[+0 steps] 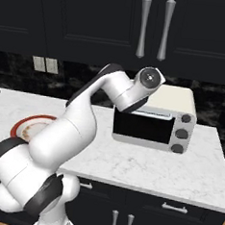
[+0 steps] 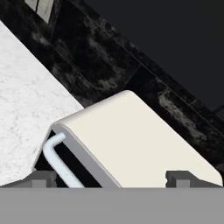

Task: Pick up the kebab skewer and baguette bread, and place them inside the toaster oven. Close the toaster oven door and start by setting the timer.

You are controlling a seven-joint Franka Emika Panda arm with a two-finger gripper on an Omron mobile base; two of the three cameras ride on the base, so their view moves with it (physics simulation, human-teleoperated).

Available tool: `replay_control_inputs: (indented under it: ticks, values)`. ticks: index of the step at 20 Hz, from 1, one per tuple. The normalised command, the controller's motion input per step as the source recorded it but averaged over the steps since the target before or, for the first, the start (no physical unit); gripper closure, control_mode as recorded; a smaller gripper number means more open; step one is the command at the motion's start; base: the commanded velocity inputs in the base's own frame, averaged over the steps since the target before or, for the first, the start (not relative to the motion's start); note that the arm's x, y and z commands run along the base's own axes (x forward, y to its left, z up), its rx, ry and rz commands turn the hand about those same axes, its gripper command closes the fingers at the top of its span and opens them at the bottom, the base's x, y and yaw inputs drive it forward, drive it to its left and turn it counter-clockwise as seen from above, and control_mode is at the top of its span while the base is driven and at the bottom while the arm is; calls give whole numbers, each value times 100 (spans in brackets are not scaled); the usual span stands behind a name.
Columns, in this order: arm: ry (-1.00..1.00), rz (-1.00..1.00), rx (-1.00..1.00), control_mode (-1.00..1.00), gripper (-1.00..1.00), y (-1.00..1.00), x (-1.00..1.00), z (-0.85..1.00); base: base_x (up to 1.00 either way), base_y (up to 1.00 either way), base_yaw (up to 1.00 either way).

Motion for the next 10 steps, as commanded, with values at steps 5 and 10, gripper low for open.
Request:
replay_control_inputs:
  ticks: [5,10]
  values:
    - [0,-18,0,-100,-100,0,-49,3,0,0,0]
    - [0,-13,1,-100,-100,-17,-53,2,0,0,0]
